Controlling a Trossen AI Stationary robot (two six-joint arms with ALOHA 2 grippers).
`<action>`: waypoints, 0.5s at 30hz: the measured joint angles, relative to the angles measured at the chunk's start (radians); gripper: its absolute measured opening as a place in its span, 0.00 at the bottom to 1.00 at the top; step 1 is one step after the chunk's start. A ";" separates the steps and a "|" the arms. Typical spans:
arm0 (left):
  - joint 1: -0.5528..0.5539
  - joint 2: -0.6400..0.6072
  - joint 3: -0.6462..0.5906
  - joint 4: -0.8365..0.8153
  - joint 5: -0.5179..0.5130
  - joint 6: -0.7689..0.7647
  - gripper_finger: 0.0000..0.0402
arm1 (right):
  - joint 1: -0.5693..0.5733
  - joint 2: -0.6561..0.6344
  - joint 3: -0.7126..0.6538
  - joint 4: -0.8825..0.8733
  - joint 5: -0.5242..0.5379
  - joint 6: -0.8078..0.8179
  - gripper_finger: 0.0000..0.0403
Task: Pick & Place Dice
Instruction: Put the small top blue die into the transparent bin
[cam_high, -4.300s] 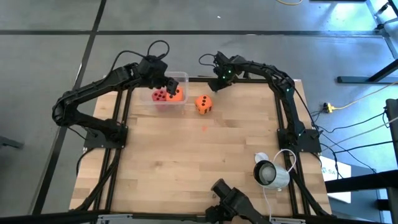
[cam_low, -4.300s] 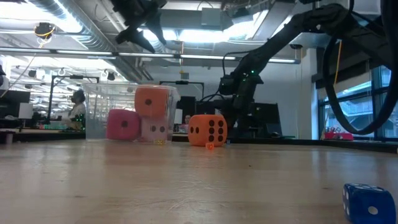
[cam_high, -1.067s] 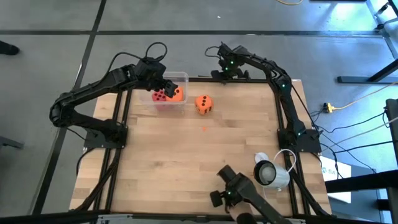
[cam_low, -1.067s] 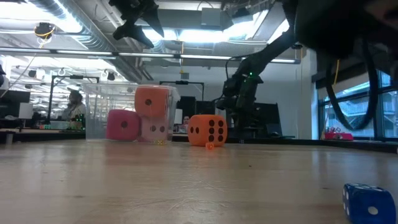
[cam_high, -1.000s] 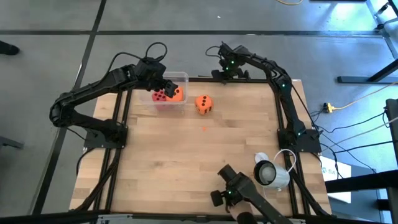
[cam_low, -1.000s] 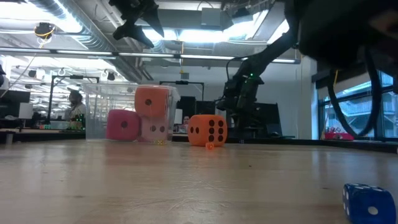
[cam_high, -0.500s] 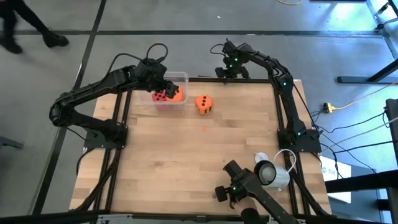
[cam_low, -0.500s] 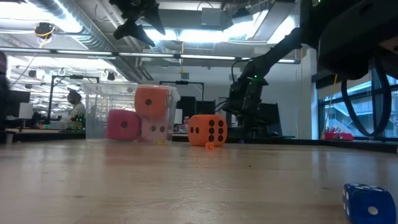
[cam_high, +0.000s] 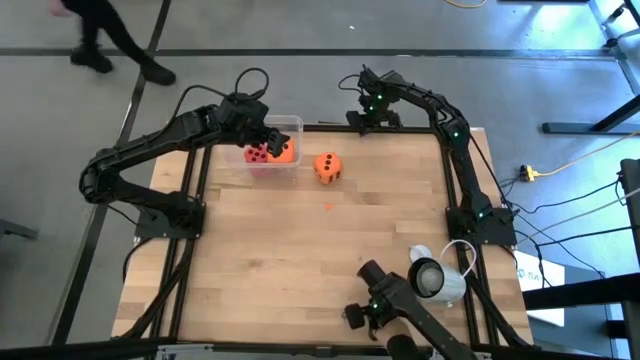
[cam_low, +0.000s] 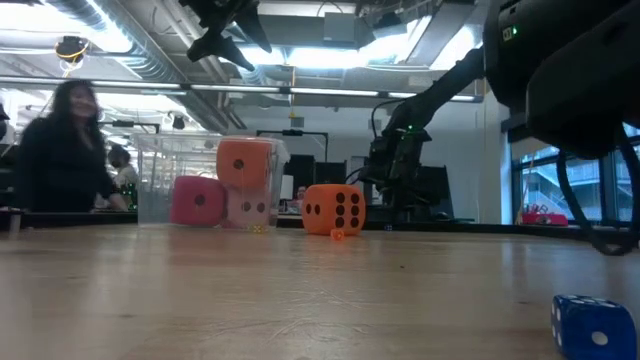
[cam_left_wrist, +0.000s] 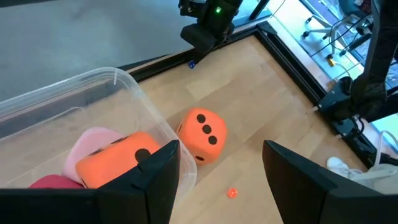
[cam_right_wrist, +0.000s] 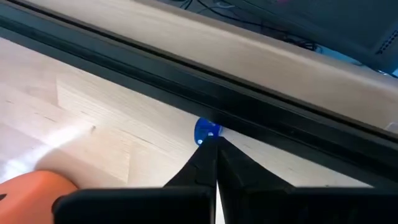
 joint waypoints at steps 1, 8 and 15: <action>0.000 0.000 0.000 0.000 0.000 0.000 0.55 | 0.000 0.002 0.000 -0.002 -0.002 -0.002 0.00; 0.000 0.000 0.000 0.000 0.000 0.000 0.55 | 0.011 0.004 0.001 -0.113 0.003 -0.068 0.00; 0.000 0.000 0.000 0.000 -0.011 0.005 0.55 | 0.087 0.009 -0.002 -0.322 0.090 -0.194 0.00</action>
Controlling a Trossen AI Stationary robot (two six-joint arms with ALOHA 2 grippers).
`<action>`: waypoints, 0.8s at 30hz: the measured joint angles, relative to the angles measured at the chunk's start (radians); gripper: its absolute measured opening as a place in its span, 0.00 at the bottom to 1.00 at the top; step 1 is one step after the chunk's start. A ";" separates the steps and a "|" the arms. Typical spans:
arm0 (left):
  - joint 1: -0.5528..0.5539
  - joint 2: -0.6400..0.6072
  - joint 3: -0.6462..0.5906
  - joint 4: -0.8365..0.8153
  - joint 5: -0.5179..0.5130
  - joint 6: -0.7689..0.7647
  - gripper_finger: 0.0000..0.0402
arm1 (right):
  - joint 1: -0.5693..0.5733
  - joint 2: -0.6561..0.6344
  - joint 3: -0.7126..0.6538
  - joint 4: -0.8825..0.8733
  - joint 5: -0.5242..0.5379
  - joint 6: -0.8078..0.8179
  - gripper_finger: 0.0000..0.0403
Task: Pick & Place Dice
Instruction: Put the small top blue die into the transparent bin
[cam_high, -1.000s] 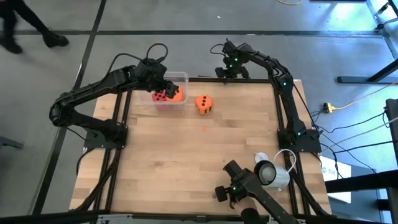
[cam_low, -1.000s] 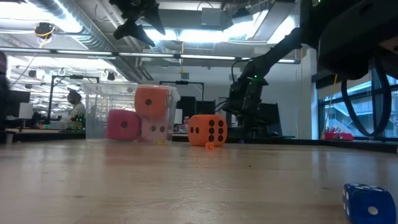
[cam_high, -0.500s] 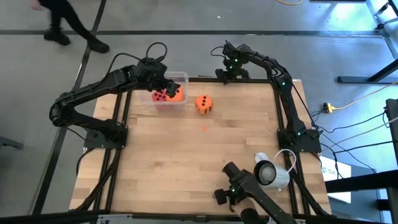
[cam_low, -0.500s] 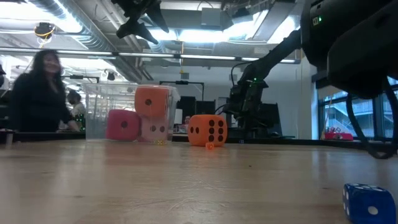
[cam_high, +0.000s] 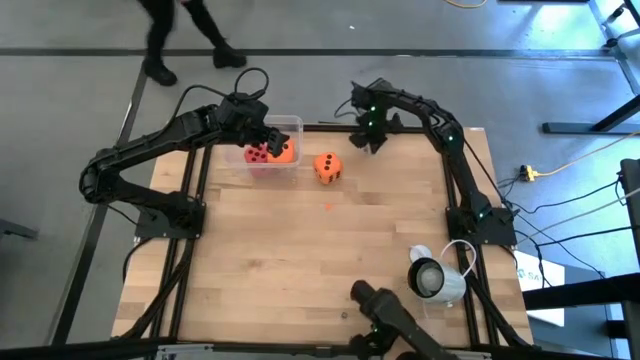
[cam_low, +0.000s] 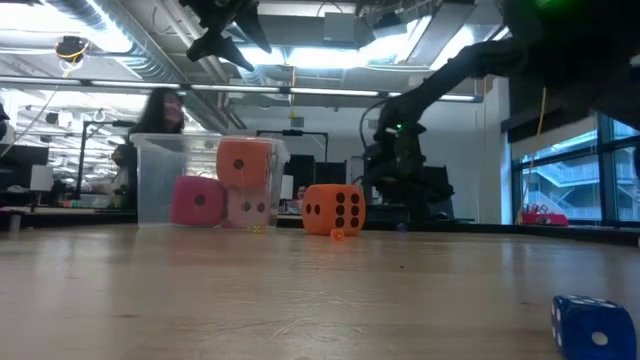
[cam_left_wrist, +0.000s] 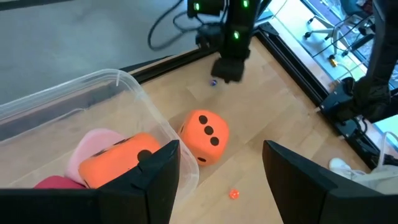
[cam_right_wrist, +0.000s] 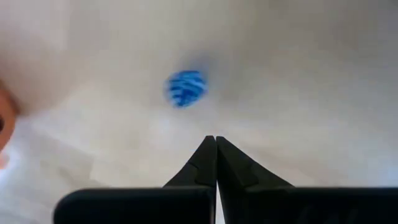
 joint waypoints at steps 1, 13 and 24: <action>0.000 0.000 0.000 0.000 -0.008 0.001 0.55 | 0.014 -0.001 0.000 0.006 0.004 -0.004 0.00; -0.015 0.000 0.000 0.000 -0.020 0.025 0.55 | 0.064 -0.192 0.002 0.050 0.083 -0.048 0.00; -0.015 0.000 0.000 0.000 -0.031 0.056 0.55 | 0.048 -0.162 0.002 0.141 0.151 -0.096 0.23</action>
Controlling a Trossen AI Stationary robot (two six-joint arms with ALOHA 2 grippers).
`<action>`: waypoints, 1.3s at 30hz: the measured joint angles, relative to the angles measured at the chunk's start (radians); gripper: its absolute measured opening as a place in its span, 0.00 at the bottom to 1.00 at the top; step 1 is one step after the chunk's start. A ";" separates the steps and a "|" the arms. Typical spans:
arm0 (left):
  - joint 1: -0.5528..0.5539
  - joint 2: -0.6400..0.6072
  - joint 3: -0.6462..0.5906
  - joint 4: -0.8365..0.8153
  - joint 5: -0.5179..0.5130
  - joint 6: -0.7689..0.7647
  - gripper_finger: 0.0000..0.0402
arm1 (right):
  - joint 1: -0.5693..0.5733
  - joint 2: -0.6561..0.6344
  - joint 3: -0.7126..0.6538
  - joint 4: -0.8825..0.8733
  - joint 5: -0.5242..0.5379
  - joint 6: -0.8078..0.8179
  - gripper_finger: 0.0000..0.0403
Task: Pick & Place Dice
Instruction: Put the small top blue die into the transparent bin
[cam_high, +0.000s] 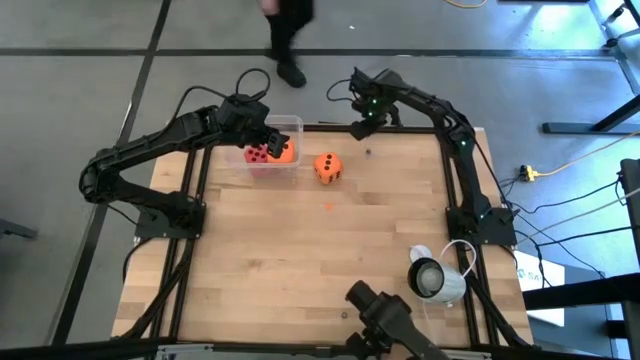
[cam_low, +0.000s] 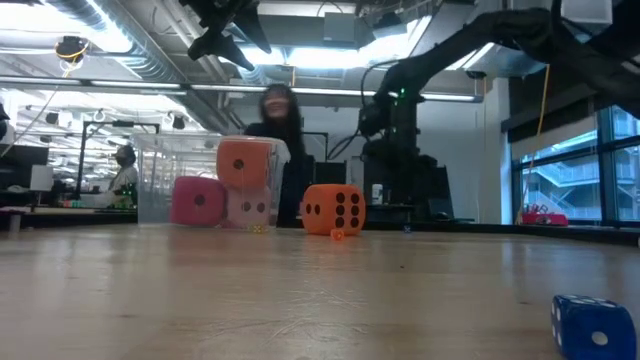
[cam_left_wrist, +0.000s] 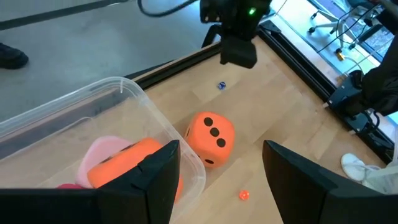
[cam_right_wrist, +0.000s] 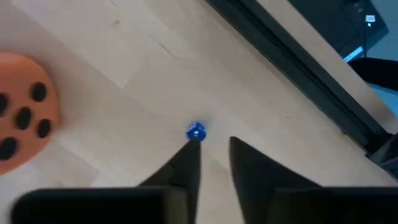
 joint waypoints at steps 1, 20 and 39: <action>0.000 0.000 0.000 0.000 0.000 0.000 0.55 | 0.000 0.009 0.000 0.000 0.000 -0.008 0.27; 0.000 0.000 0.000 0.001 0.005 -0.012 0.55 | 0.026 0.095 -0.010 -0.036 -0.011 -0.042 0.62; -0.018 0.000 0.000 0.048 0.005 -0.012 0.55 | 0.020 0.095 -0.108 0.020 -0.032 -0.053 0.52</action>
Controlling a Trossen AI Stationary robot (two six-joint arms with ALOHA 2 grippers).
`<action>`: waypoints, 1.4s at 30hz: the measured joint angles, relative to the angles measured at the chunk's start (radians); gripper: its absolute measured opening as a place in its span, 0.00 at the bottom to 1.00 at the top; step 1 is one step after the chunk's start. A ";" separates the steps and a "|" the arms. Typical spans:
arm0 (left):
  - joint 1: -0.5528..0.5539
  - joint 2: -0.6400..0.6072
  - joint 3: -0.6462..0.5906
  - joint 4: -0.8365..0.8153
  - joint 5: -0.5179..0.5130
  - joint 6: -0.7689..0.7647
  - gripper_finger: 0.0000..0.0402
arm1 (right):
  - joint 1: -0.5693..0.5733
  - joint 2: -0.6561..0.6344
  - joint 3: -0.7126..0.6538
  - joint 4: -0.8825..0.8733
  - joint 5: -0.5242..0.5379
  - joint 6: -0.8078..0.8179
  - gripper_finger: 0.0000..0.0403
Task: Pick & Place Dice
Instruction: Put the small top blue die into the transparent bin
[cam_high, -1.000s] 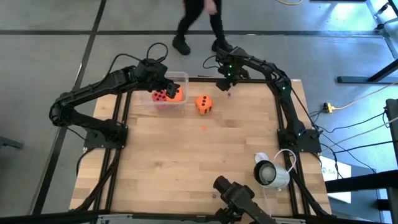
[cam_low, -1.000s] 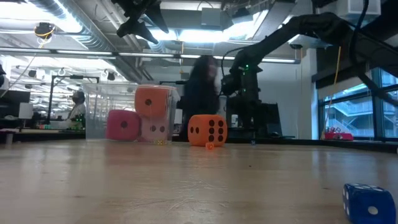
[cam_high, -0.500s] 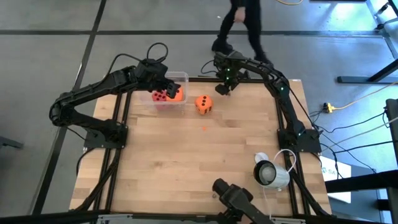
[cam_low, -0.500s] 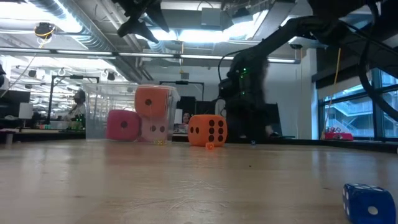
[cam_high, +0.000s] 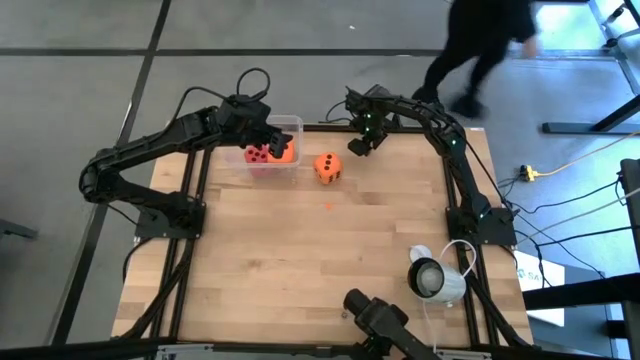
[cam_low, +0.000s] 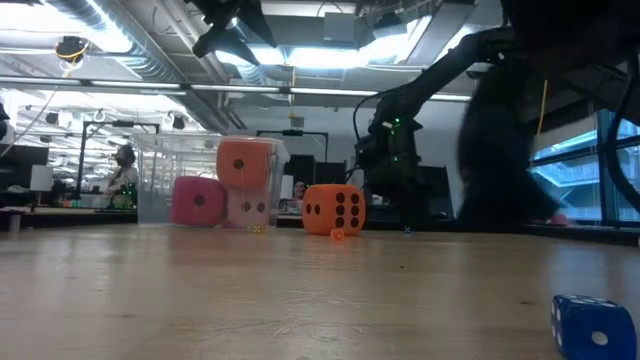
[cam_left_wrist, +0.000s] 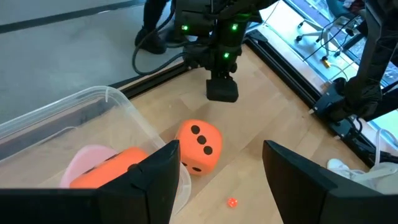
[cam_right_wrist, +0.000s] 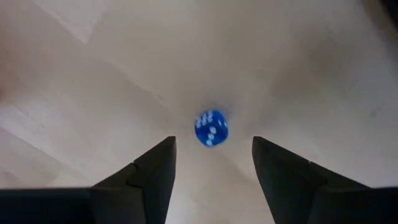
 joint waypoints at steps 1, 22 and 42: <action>0.000 0.000 0.000 0.000 0.000 0.000 0.55 | 0.000 0.000 0.000 0.009 0.000 0.000 0.52; 0.000 0.000 0.000 0.000 0.000 0.000 0.55 | -0.001 0.016 0.002 0.048 0.012 0.029 0.33; 0.000 0.000 0.000 0.000 0.006 -0.015 0.55 | 0.001 0.019 0.001 -0.020 0.008 0.055 0.11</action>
